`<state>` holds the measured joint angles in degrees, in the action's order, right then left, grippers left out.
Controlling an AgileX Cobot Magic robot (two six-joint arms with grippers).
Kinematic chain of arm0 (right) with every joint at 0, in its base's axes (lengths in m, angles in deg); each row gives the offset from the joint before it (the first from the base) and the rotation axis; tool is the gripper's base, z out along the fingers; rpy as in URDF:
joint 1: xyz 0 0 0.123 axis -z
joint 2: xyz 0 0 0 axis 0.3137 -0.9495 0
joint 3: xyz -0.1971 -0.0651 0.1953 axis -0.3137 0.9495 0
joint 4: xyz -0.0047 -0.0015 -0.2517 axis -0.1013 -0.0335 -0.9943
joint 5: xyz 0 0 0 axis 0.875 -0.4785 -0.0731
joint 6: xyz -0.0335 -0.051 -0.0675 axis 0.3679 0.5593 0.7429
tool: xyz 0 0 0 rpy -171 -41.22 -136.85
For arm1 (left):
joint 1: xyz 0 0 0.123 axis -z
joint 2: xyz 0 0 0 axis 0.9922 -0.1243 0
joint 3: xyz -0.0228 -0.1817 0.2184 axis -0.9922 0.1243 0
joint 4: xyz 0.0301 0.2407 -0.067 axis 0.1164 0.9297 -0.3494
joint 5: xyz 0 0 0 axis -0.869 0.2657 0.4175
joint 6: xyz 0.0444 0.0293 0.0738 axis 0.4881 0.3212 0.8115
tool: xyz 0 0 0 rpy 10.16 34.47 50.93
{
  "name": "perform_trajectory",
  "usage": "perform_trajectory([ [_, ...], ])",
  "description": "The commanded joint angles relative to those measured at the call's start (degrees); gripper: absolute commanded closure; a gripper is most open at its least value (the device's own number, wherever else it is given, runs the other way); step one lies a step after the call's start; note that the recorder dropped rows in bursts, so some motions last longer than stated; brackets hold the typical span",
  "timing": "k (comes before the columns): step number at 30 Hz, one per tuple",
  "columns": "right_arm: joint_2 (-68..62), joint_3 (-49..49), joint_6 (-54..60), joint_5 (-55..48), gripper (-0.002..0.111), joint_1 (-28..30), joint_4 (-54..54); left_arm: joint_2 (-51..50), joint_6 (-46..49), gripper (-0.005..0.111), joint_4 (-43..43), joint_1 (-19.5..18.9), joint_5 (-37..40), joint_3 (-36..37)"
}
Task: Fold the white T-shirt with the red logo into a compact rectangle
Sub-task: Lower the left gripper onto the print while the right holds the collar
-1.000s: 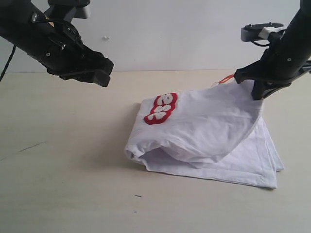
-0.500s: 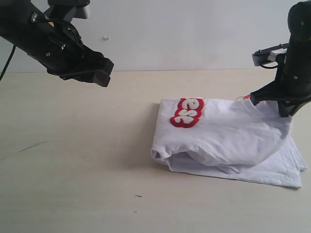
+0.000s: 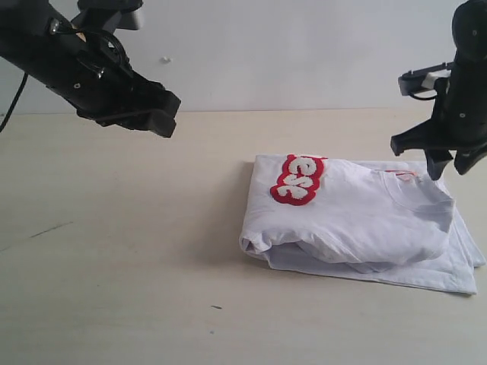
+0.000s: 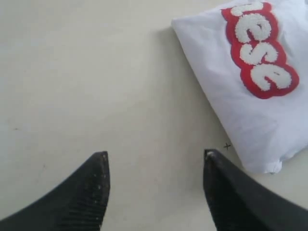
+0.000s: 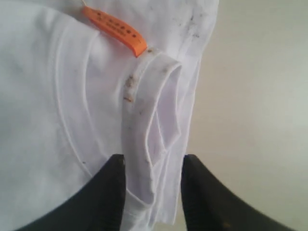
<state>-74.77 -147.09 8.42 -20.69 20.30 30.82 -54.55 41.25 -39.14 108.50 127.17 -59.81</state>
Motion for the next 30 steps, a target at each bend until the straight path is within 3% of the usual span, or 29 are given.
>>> perform_trajectory([
  [1, 4.69, -1.30, 3.16, 1.16, 0.086, -0.05, 5.84, 0.15, 0.43, 0.050, -1.13, 0.27, -0.10, -0.07],
  [7, 6.10, 3.16, 18.71, 2.47, 0.108, -0.05, 23.83, 0.15, 0.43, 0.050, -1.14, 0.27, 0.22, -0.07],
  [13, 0.67, 9.89, 7.97, 7.22, 0.108, -0.34, 9.55, 0.15, 2.19, 0.050, -2.43, 0.62, 1.90, -0.07],
  [19, -4.56, 9.89, -3.59, 4.86, 0.108, -0.34, -5.28, 0.05, 20.68, 0.050, -13.18, 4.39, 4.40, -0.07],
  [26, -6.18, 9.74, -4.07, 5.08, 0.108, -0.34, -4.09, -4.98, 28.17, 0.050, -13.31, 8.98, 4.67, -0.07],
  [30, -6.18, 8.45, 0.28, 5.21, 0.108, -0.69, 1.72, -8.76, 31.90, 0.053, -13.61, 10.39, 2.29, -0.07],
])
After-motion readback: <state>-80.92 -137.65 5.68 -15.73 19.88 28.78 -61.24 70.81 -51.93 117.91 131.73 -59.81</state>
